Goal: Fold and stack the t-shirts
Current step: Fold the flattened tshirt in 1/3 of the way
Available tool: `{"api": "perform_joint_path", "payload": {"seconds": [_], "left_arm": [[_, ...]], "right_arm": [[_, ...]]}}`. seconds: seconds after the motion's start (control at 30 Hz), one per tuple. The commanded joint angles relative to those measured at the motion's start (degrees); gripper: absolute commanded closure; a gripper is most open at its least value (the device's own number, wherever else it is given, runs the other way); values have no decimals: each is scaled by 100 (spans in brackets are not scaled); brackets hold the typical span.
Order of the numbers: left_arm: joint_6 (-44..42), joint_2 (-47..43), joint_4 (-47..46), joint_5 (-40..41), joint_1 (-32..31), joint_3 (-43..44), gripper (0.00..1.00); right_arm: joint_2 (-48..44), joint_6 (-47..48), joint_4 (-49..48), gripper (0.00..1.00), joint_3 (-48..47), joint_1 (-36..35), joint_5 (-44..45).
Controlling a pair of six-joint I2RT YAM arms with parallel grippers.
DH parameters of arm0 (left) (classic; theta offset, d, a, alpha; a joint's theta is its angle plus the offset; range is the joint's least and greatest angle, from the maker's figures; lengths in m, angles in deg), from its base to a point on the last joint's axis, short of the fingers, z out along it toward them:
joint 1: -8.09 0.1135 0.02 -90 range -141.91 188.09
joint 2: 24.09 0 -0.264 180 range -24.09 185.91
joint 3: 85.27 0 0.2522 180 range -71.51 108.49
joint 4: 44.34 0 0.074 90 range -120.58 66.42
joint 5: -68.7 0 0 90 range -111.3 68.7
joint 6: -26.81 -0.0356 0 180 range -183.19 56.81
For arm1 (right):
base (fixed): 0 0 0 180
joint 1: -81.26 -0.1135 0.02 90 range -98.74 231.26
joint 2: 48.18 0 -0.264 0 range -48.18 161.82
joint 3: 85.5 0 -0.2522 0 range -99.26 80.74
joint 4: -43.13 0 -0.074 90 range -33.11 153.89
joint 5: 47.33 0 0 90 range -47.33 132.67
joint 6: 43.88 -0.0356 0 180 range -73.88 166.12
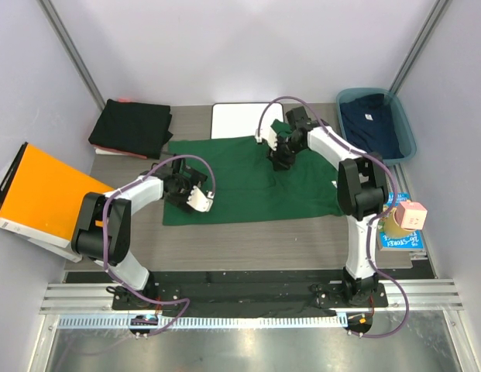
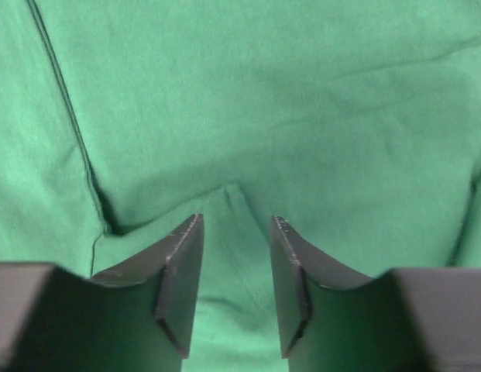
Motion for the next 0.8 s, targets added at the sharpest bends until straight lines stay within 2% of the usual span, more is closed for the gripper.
{"api": "perform_joint_path", "payload": {"seconds": [0.0, 0.13, 0.23, 0.33, 0.37, 0.4, 0.53, 0.7, 0.77], "left_arm": [[59, -4, -103, 34, -28, 119, 7], [85, -162, -86, 25, -28, 31, 7], [68, -303, 81, -10, -28, -4, 7], [50, -391, 196, -27, -28, -75, 7], [41, -400, 239, -36, -28, -101, 9], [-11, -426, 283, -45, -28, -110, 14], [24, -531, 555, -115, -28, -84, 99], [33, -655, 872, -238, -28, -66, 100], [6, -672, 925, -256, -28, -84, 100]], "right_arm": [[-911, 168, -801, 52, 520, -19, 521], [-1228, -191, -1119, 54, 663, 200, 908], [-1412, -263, -648, 66, 654, 534, 926], [-1527, 78, 134, 99, 855, 850, 935], [-1544, 236, 355, 99, 943, 921, 926], [-1614, 351, 749, 99, 1135, 974, 943], [-1764, 1045, 1910, 99, 1392, 1176, 820], [-1879, 1617, 3018, 99, 1655, 1238, 820], [-1922, 1636, 3143, 99, 1778, 1273, 908]]}}
